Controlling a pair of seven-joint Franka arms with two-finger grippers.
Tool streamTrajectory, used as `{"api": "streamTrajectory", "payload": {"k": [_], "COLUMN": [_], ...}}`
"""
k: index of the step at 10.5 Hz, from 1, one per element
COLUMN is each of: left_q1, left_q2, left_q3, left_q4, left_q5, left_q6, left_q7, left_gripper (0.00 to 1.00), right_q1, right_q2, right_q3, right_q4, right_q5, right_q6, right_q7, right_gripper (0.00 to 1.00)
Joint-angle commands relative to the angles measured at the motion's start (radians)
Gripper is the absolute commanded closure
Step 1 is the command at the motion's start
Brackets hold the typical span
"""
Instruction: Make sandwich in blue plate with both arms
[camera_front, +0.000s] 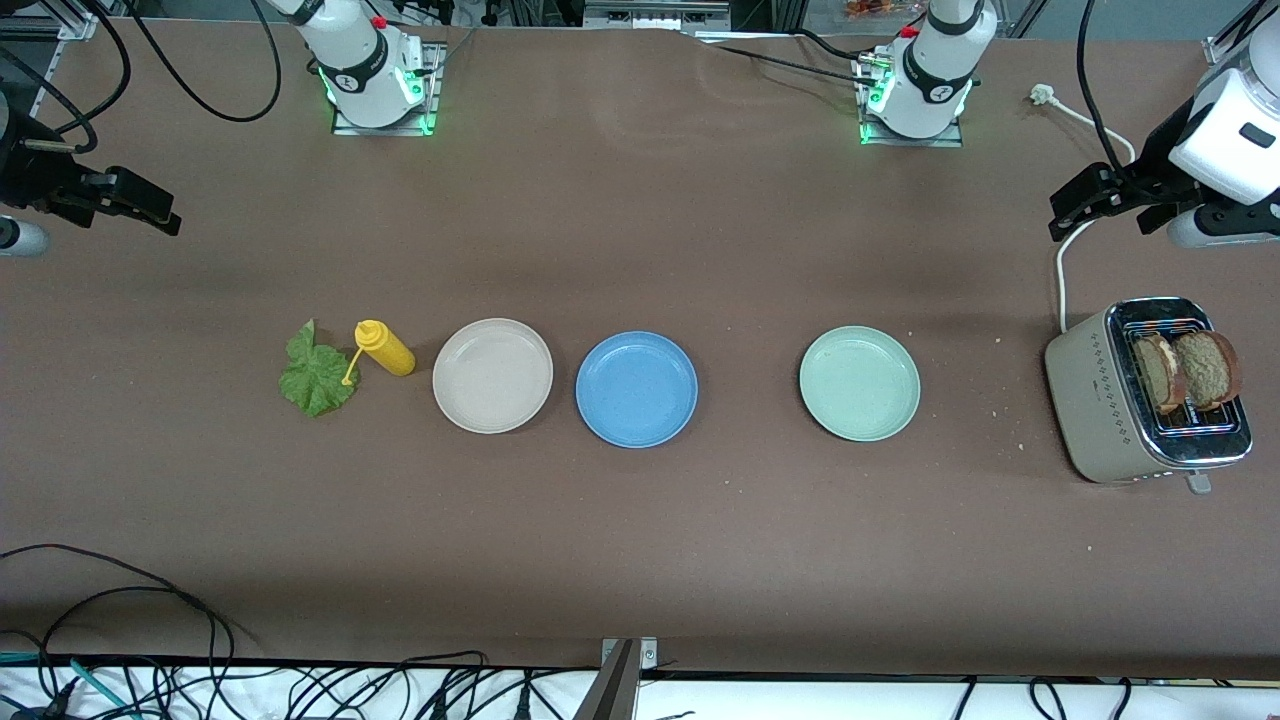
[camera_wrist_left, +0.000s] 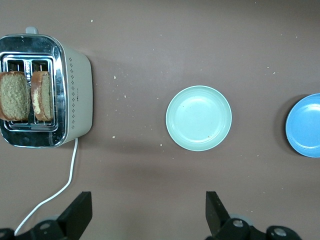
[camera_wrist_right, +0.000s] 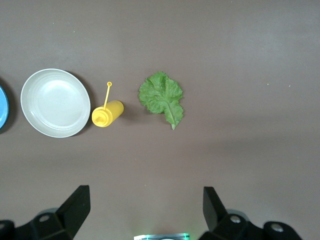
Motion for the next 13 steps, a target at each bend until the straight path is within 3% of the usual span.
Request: {"api": "streamTrajectory", "payload": {"k": [1, 10, 13], "left_q1": [0.004, 0.007, 0.061], "left_q2": [0.006, 0.033, 0.07], "left_q3": [-0.001, 0.008, 0.013], "left_q4": [0.022, 0.022, 0.022], "left_q5": [0.016, 0.017, 0.016], "left_q6": [-0.018, -0.016, -0.01], "left_q7": [0.013, 0.017, 0.019], "left_gripper": [0.0, 0.0, 0.0], "right_q1": [-0.004, -0.003, -0.005], "right_q2": [-0.005, -0.005, -0.005], "right_q3": [0.001, 0.001, 0.001], "right_q4": [0.004, 0.004, 0.004], "right_q5": [-0.002, -0.002, -0.002], "right_q6": [-0.012, -0.012, -0.012], "right_q7": [0.01, 0.01, 0.01], "right_gripper": [0.0, 0.0, 0.0]}}
